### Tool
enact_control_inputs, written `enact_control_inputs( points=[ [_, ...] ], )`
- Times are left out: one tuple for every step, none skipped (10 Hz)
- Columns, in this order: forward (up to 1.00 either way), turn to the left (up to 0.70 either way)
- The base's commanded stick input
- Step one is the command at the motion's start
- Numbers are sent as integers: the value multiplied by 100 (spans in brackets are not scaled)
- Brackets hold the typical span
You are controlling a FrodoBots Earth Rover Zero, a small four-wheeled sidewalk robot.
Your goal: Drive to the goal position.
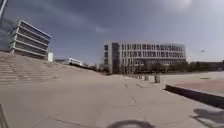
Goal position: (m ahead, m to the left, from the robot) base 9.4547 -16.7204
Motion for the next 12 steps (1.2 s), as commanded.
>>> enact_control_inputs(
  points=[
    [70,1],
    [70,0],
    [70,2],
    [70,1],
    [70,2],
    [70,2],
    [70,2],
    [70,1],
    [70,0],
    [70,-6],
    [70,-31],
    [70,-31]
  ],
)
